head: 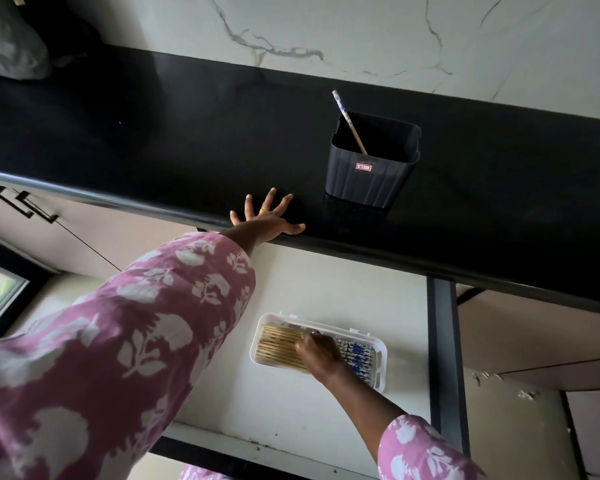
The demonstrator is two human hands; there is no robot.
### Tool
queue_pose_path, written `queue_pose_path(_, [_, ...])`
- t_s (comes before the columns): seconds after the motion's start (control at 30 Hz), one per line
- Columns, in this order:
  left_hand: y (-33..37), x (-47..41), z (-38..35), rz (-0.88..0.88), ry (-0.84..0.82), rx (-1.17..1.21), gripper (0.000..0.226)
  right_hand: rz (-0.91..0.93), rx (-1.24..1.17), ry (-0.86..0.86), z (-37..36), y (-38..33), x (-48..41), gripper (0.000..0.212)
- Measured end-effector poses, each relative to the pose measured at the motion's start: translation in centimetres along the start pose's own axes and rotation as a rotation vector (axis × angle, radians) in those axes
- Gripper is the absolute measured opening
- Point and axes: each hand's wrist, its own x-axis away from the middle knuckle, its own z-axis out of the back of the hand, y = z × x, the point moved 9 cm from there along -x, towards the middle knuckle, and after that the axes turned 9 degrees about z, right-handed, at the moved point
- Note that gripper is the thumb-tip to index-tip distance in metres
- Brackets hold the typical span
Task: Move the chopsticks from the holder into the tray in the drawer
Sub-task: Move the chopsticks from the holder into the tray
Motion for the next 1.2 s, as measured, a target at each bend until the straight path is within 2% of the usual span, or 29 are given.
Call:
queue_pose_path(0.07, [0.0, 0.0, 0.0, -0.002, -0.002, 0.002, 0.084, 0.018, 0.027, 0.024, 0.6, -0.1, 0.3, 0.026])
queue_pose_path(0.17, [0.1, 0.1, 0.0, -0.001, -0.002, 0.001, 0.083, 0.084, 0.053, 0.282, 4.5, -0.4, 0.9, 0.007])
queue_pose_path(0.3, [0.1, 0.2, 0.0, 0.002, 0.011, 0.008, 0.083, 0.311, 0.231, 0.636, 11.3, -1.4, 2.6, 0.015])
queue_pose_path(0.43, [0.2, 0.5, 0.1, 0.028, 0.027, 0.006, 0.083, 0.282, 0.195, 1.128, 20.8, 0.9, 4.9, 0.034])
queue_pose_path(0.53, [0.2, 0.6, 0.2, 0.034, 0.029, 0.013, 0.083, 0.201, 0.33, 1.349, 27.1, 2.4, 6.4, 0.012])
queue_pose_path(0.6, [0.1, 0.6, 0.2, 0.033, 0.026, 0.004, 0.083, 0.112, 0.296, 1.435, 31.0, 4.0, 6.5, 0.011])
queue_pose_path(0.7, [0.1, 0.6, 0.1, 0.026, 0.013, 0.003, 0.083, -0.019, 0.1, 1.4, 35.7, 7.0, 4.9, 0.01])
queue_pose_path(0.83, [0.1, 0.5, 0.2, 0.021, 0.006, -0.006, 0.085, -0.271, -0.09, 1.118, 39.0, 12.1, 0.3, 0.017])
queue_pose_path(0.9, [0.1, 0.6, 0.2, 0.018, 0.003, -0.01, 0.085, -0.368, -0.142, 0.971, 39.3, 14.4, -2.0, 0.016])
queue_pose_path(1.0, [0.1, 0.7, 0.2, 0.019, 0.0, -0.01, 0.085, -0.486, -0.236, 0.811, 38.6, 16.9, -4.6, 0.027])
queue_pose_path(1.2, [0.2, 0.9, 0.2, 0.022, -0.002, -0.005, 0.084, -0.534, -0.152, 0.794, 38.5, 17.2, -7.1, 0.023])
